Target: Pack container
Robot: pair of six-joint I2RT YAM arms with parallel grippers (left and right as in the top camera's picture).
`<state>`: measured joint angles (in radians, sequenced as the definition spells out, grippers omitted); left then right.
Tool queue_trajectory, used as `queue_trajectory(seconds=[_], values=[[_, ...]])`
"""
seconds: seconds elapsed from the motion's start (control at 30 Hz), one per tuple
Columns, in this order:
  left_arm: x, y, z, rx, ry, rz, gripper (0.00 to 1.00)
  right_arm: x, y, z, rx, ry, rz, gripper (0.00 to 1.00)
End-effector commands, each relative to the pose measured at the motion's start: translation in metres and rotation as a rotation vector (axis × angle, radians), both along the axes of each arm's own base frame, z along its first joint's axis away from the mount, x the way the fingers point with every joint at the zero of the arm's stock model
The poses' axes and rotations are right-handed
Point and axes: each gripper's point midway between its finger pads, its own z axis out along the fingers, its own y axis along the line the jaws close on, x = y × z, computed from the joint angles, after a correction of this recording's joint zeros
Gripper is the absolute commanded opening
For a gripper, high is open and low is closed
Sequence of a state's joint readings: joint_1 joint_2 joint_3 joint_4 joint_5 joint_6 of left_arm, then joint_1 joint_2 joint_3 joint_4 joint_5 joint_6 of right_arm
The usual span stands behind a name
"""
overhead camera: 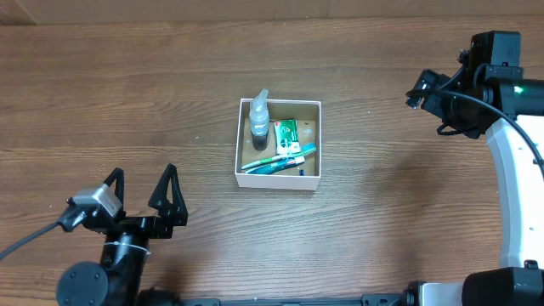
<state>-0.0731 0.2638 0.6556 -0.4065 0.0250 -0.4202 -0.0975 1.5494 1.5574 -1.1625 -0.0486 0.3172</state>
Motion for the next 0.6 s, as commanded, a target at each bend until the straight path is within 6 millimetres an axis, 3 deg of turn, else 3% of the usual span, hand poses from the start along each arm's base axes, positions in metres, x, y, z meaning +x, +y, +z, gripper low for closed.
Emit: queue_trajectory(seconds=[0.0,0.3,0.57], values=[[0.003,0.006,-0.015,-0.027,-0.085,0.026,1.00,0.002,0.000,0.006,0.001,-0.021,0.004,1.00],[0.010,0.012,-0.038,-0.035,-0.249,0.055,1.00,0.002,0.000,0.006,0.001,-0.021,0.004,1.00],[0.016,0.018,-0.065,-0.026,-0.236,0.076,1.00,0.002,0.000,0.006,0.001,-0.021,0.004,1.00]])
